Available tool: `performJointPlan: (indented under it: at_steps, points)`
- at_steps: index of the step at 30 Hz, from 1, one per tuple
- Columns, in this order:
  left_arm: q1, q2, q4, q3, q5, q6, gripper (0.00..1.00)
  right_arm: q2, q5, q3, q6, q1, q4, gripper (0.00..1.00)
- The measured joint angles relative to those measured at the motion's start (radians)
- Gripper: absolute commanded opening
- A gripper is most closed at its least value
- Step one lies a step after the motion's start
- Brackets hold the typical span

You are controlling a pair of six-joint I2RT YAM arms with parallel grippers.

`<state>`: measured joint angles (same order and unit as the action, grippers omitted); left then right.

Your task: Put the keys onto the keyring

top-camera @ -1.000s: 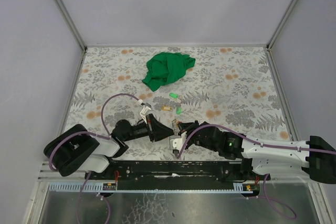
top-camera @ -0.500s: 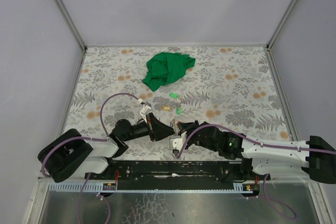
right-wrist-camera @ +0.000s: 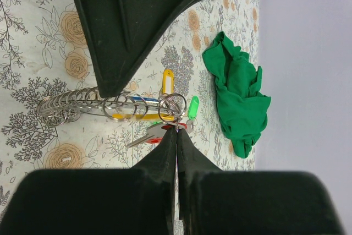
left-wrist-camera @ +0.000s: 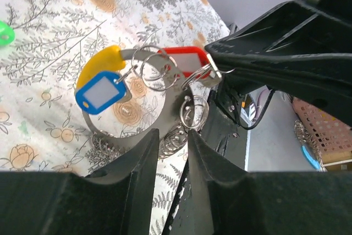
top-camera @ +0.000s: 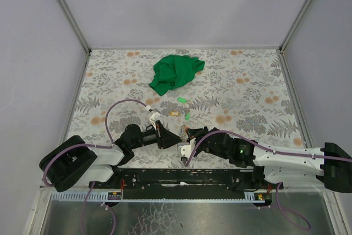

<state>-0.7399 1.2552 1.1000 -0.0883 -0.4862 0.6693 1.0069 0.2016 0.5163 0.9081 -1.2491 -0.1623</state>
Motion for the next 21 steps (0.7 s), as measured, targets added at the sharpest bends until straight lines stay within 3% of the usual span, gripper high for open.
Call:
performJointPlan:
  at_steps: [8,21]
  points:
    - [0.000,0.051,0.011,-0.002,-0.015,0.003,0.16,-0.004,0.000,0.000,0.000,0.000,0.001,0.00]
    - [-0.006,0.054,0.075,-0.007,-0.045,0.015,0.17,-0.004,0.000,0.000,0.000,0.000,0.001,0.00]
